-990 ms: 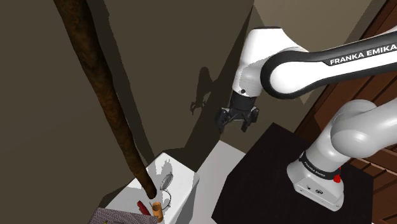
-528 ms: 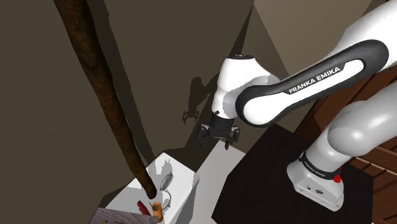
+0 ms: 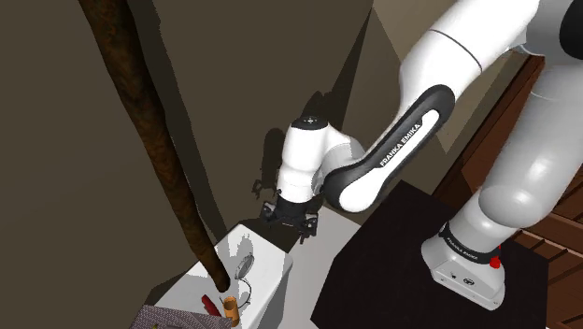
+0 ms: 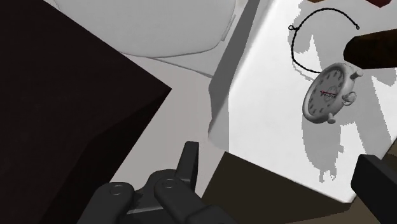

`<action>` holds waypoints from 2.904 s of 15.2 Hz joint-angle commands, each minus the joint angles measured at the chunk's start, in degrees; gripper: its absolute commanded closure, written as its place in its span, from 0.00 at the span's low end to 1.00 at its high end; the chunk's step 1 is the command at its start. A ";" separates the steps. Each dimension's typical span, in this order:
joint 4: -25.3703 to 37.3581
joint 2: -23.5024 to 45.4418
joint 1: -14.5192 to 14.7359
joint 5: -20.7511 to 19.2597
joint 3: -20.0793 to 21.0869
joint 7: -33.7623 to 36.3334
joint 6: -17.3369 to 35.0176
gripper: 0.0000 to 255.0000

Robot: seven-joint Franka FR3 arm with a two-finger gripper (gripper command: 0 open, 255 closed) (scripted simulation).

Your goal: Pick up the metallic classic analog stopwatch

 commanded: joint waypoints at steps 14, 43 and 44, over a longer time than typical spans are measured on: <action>26.37 30.23 26.25 -17.44 -26.57 32.74 4.70 0.00; 24.75 25.92 24.27 -15.75 -24.10 31.87 1.81 1.00; 24.54 25.26 23.96 -15.46 -23.70 31.72 1.33 1.00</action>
